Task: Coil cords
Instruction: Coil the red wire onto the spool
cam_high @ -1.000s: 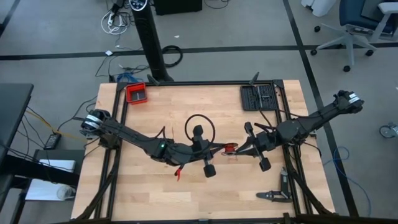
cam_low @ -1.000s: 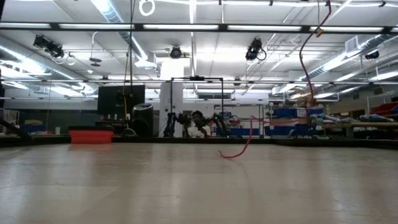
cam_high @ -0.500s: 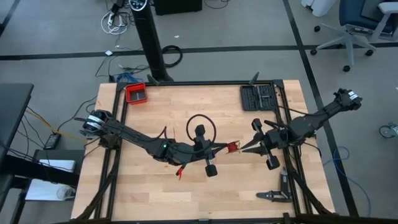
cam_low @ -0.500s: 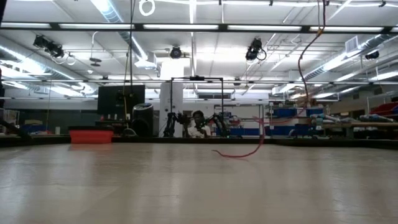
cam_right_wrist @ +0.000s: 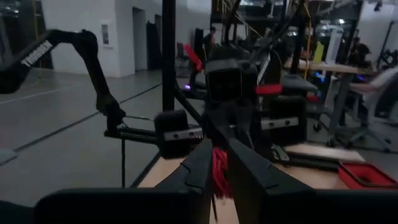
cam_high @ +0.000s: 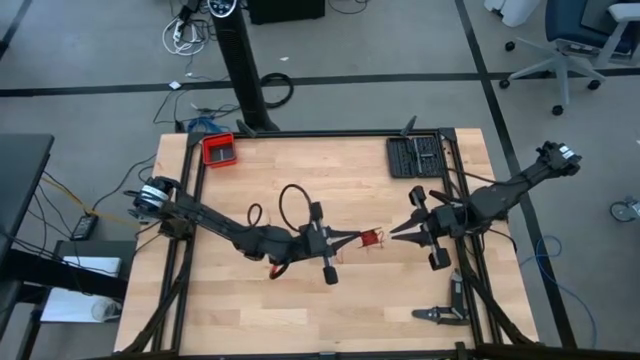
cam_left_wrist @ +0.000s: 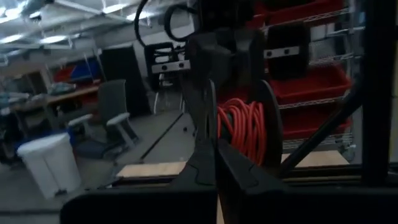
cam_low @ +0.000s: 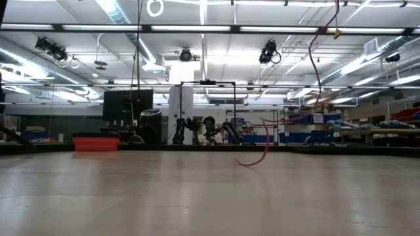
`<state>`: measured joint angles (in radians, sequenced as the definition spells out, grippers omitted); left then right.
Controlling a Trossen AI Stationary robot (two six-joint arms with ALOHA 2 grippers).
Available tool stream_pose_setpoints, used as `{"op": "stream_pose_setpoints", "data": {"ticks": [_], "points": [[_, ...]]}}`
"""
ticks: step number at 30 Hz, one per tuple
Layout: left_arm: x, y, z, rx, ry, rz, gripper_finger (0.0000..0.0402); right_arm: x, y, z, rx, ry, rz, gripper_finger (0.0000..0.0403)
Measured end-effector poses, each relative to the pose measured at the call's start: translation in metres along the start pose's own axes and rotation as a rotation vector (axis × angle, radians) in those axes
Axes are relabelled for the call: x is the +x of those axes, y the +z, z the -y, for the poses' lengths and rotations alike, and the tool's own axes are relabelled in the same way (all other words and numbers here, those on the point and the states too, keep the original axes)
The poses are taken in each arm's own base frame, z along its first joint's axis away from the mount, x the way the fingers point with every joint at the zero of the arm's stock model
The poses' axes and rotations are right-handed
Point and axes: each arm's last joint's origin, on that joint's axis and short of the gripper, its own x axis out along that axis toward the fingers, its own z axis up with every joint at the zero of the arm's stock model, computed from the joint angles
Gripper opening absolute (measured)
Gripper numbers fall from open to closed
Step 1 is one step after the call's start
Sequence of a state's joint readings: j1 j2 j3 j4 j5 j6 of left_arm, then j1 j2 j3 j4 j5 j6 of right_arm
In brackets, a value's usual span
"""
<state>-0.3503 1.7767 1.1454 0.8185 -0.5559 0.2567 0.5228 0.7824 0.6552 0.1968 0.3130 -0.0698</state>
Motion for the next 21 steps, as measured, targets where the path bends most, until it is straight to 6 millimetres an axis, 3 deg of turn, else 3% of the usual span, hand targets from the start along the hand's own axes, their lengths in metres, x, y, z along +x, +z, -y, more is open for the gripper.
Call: {"op": "stream_pose_setpoints", "data": {"ticks": [12,21], "points": [[-0.009,-0.003,0.004,0.097,-0.202,0.145,0.0,0.015,-0.017,-0.011,-0.135,-0.062,-0.1,0.0048],[-0.009,0.0,0.004,0.085,-0.224,0.18,0.0,0.014,-0.014,-0.012,-0.142,-0.062,-0.077,0.0048]]}}
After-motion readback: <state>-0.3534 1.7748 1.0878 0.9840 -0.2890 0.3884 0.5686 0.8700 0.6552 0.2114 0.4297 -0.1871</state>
